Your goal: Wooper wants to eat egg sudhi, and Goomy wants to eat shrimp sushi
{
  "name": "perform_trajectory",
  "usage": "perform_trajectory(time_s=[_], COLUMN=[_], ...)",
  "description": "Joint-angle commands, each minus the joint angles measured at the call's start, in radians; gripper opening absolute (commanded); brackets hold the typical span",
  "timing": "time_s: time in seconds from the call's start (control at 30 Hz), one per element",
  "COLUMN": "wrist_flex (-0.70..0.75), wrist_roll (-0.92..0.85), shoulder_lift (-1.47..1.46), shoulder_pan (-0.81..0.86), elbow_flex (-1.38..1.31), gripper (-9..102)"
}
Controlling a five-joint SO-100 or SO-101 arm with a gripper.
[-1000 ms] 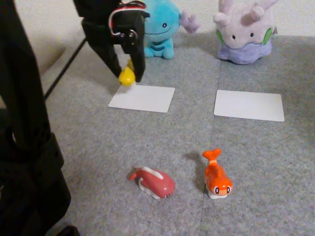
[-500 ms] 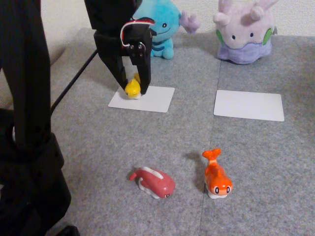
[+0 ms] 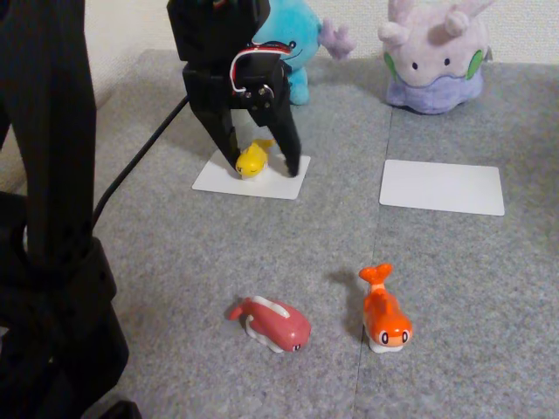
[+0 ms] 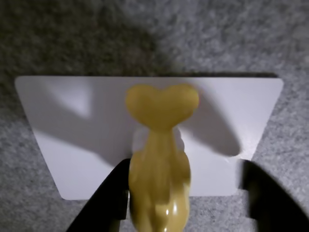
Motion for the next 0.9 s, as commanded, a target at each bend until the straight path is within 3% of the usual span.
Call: perform_trajectory(time_s=[0.0, 0.2, 0.47, 0.63, 0.87], wrist_flex=[0.011, 0.066, 0.311, 0.499, 0.515], wrist_roll=[-0.003, 0.003, -0.060, -0.245, -0.541], shoulder_lift=[0.091, 0.225, 0.508, 0.617, 0.687], shoulder_pan=[0.006, -0.064, -0.078, 0.028, 0.318], elbow_flex=[-0.063, -0.063, -0.061, -0.051, 0.064], gripper=[37, 38, 38, 38, 37])
